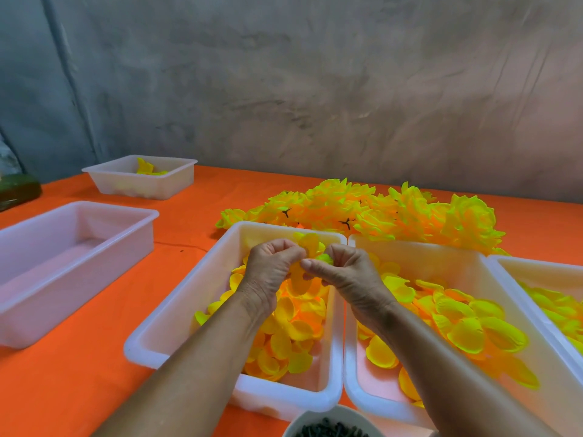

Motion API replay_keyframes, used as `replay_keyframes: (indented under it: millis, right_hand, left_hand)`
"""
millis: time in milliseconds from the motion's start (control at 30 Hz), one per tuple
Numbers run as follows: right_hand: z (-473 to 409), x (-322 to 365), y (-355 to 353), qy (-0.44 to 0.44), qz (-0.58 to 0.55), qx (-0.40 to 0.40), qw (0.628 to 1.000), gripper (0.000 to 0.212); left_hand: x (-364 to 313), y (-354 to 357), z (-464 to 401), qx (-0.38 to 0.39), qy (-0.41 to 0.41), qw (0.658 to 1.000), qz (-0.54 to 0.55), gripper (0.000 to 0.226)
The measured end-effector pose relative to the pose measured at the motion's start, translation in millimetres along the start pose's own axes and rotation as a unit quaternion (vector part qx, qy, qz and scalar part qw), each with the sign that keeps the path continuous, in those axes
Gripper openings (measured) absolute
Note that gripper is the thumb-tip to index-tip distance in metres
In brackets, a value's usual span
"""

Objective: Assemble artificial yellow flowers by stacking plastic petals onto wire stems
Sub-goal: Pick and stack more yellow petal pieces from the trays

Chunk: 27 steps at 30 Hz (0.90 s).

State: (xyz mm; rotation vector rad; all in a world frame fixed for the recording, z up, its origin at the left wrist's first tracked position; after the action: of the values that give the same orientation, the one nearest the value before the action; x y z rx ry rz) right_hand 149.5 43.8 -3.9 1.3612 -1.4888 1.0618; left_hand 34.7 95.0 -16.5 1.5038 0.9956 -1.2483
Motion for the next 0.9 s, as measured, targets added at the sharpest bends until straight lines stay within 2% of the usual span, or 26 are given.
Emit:
replay_keyframes:
  millis: [133,233,367,433,567,700,800,900]
  right_hand:
    - [-1,-1,-2,-0.015,0.013,-0.034,0.999,0.021]
    - [0,-2,-6,-0.021,0.012,-0.074,0.997,0.027]
    - [3,0,-7,-0.022,0.032,-0.100,0.994,0.024]
    - [3,0,-9,-0.020,0.036,-0.107,0.993,0.024]
    - [5,0,-16,-0.022,0.015,-0.146,0.989,0.020]
    - [5,-2,-20,-0.019,-0.008,-0.168,0.986,0.027]
    - [2,-4,-18,-0.016,0.000,-0.158,0.987,0.028]
    - [0,-7,-13,-0.009,0.027,-0.140,0.990,0.027]
  left_hand:
    - [2,-14,-3,-0.077,0.003,0.997,0.026,0.026]
    - [2,-17,-4,-0.094,0.013,0.995,0.021,0.023]
    - [3,-20,-4,-0.122,0.022,0.992,0.007,0.023]
    - [0,-19,-4,-0.112,0.038,0.993,-0.005,0.022]
    - [-9,-1,0,-0.013,0.091,0.994,-0.058,0.018]
    - [-12,9,5,0.040,0.120,0.987,-0.100,0.014]
    - [-10,7,3,0.037,0.116,0.984,-0.127,0.008]
    - [-8,-2,-2,-0.016,0.106,0.976,-0.188,0.005]
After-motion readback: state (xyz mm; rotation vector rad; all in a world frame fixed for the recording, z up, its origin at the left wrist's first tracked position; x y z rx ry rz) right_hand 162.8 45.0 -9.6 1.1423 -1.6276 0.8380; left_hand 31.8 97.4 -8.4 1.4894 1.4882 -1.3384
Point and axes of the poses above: each hand's wrist, its own z-axis away from the middle knuckle, its own y-axis out of the palm, x = y × z, the point moved 7 cm from there along -z, towards the middle knuckle, and after that the axes turned 3 degrees about x, right-handed, at the moved point
